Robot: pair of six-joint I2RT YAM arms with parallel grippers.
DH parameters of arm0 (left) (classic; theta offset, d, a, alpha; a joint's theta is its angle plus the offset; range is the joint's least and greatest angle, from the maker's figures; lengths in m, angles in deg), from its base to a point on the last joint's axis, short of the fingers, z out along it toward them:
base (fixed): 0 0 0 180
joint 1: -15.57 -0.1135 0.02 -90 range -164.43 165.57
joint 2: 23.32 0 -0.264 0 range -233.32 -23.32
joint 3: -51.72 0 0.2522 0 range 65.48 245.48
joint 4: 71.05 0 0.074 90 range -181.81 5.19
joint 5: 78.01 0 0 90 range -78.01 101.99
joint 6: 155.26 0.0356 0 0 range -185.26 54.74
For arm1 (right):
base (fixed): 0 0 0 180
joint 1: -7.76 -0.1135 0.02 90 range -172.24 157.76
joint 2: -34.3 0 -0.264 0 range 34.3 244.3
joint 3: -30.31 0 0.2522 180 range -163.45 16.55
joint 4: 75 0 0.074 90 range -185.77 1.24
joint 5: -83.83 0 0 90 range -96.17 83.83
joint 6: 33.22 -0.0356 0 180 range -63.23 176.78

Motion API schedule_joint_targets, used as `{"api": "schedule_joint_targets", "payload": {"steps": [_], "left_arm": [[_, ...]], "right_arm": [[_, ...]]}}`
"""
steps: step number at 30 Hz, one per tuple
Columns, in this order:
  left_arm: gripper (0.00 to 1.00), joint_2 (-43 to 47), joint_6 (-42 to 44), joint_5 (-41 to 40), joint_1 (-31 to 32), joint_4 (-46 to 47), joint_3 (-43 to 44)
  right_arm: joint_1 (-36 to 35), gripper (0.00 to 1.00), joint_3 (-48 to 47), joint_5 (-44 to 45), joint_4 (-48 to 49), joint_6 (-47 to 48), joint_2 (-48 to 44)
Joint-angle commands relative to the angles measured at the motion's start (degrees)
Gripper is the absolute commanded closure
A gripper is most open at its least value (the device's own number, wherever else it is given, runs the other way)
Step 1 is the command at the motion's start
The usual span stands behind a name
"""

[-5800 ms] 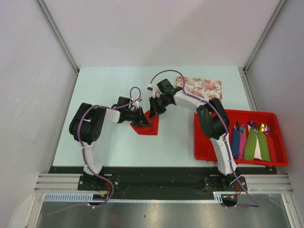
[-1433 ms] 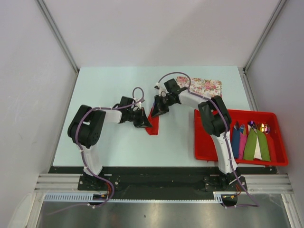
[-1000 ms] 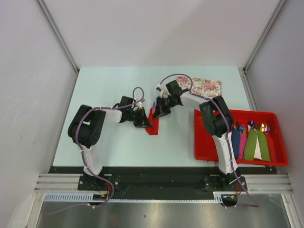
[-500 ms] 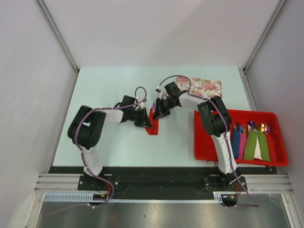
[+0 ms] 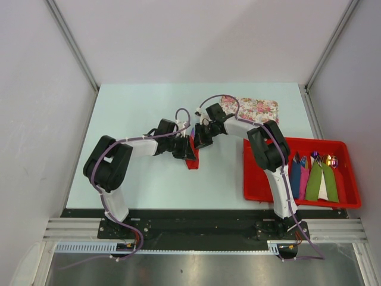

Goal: Place the utensils on the paper napkin and roll it up

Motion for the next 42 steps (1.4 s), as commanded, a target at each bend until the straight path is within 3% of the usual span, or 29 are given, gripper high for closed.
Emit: {"api": "schedule_joint_targets", "payload": {"steps": [1,16,20,22,25,42], "left_arm": [[0.73,1.6,0.2,1.4,1.2,0.8,1.7],[0.63,7.6,0.3,-0.8,-1.1,-2.1,-0.2],[0.71,7.6,0.9,-1.1,-1.5,-3.3,0.1],[0.84,7.4,1.1,-0.6,-1.5,-3.2,0.1],[0.92,7.0,0.1,1.4,-1.3,-0.8,0.1],[0.94,-3.2,-2.9,3.5,1.5,6.7,-0.6]], "right_arm": [[-0.3,1.00,2.3,7.8,-0.8,1.7,2.3],[-0.2,1.00,2.2,7.6,-0.6,1.6,2.3],[-0.2,1.00,2.0,7.7,-0.7,1.6,2.4],[-0.2,1.00,1.9,7.7,-0.6,1.6,2.5],[-0.2,1.00,1.9,7.7,-0.6,1.4,2.6],[0.2,1.00,2.4,7.2,-0.4,1.0,2.6]]}}
